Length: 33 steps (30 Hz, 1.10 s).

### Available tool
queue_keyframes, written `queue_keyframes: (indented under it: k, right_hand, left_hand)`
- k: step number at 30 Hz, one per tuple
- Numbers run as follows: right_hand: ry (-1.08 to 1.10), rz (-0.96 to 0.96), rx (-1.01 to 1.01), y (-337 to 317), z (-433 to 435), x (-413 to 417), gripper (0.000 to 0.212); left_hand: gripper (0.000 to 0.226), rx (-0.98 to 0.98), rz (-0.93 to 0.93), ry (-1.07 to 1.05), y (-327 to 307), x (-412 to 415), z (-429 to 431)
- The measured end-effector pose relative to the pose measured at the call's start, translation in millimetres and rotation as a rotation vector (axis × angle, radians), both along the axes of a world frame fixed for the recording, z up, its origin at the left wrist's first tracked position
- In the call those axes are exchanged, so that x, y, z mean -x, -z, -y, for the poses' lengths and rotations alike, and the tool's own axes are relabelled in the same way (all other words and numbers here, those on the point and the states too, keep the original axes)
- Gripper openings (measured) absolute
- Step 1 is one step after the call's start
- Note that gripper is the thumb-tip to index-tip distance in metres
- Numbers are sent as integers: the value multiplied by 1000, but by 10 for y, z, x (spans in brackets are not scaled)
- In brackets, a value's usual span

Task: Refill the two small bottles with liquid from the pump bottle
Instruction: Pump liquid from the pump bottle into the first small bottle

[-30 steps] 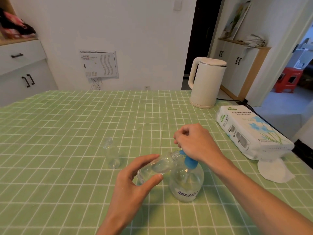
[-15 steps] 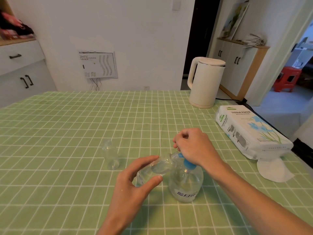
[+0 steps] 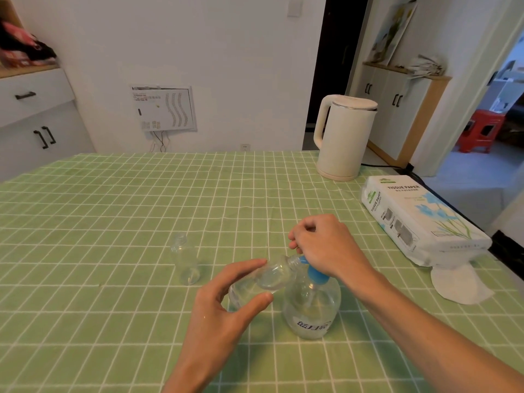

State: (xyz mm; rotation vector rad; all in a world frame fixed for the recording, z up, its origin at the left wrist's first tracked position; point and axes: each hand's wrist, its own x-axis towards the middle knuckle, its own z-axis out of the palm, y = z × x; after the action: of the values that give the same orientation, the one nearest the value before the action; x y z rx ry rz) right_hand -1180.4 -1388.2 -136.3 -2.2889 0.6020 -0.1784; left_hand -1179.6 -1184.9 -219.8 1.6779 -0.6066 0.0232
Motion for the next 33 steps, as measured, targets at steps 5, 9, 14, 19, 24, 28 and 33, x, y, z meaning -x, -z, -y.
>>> queue_keyframes:
  k: [5, 9, 14, 19, 24, 28, 33]
  right_hand:
    - [-1, 2, -11, 32, 6, -2, 31]
    - [-7, 6, -14, 0, 11, 6, 31]
    - [-42, 28, 9, -117, 23, -11, 28]
    - [-27, 52, -27, -75, 34, -19, 26]
    - [-22, 29, -54, 15, 26, -11, 29]
    - [-18, 30, -59, 9, 14, -3, 28]
    - [-11, 20, -23, -41, 16, 3, 27]
  left_hand:
    - [45, 4, -12, -2, 6, 12, 5]
    - [45, 5, -9, -3, -10, 17, 6]
    - [44, 17, -15, -3, -25, 19, -3]
    - [45, 13, -8, -5, -28, 26, -3]
    - [44, -2, 2, -3, -16, 13, 4]
    - [44, 10, -14, -6, 10, 25, 22]
    - [44, 11, -19, -3, 12, 26, 26]
